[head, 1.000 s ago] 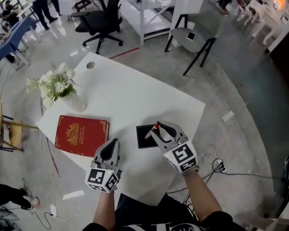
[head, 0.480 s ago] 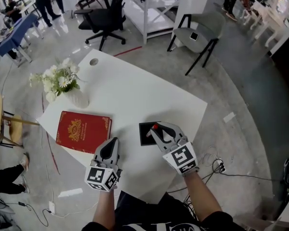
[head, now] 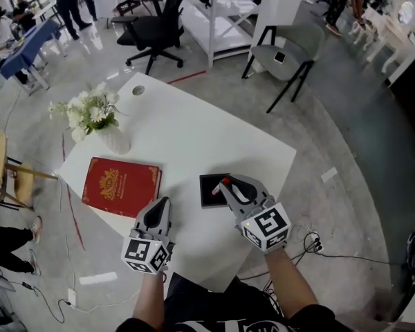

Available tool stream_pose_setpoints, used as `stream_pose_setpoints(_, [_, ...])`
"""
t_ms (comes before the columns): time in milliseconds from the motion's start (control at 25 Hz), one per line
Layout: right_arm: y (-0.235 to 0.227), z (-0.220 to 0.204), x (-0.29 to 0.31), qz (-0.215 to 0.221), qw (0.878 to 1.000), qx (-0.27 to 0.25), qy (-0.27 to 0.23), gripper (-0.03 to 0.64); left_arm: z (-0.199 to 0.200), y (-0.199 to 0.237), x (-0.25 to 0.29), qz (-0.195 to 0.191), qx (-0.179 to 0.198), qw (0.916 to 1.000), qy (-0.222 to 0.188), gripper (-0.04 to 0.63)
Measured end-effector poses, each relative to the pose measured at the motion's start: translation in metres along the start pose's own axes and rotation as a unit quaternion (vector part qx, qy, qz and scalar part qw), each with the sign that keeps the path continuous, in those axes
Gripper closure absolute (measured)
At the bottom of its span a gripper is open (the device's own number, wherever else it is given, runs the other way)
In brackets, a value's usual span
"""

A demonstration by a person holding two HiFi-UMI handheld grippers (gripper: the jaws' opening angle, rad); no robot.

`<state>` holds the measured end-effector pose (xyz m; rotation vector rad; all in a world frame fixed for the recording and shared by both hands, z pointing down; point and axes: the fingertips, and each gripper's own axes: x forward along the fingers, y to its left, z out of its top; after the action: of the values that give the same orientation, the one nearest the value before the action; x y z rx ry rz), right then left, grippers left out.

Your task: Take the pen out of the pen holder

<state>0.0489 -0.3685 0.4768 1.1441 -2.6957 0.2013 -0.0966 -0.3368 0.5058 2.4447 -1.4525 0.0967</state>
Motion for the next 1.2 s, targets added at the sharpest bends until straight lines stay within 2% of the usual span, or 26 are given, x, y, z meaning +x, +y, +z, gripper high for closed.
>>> stream_pose_setpoints(800, [-0.001, 0.056, -0.021, 0.009, 0.998, 0.011, -0.054, 0.537, 0.030, -0.004, -0.014, 0.018, 0.013, 0.9994, -0.029, 0.591])
stream_pose_setpoints(1200, [-0.006, 0.076, -0.043, -0.005, 0.997, 0.009, -0.081, 0.537, 0.039, -0.006, -0.022, 0.023, 0.021, 0.9987, -0.039, 0.591])
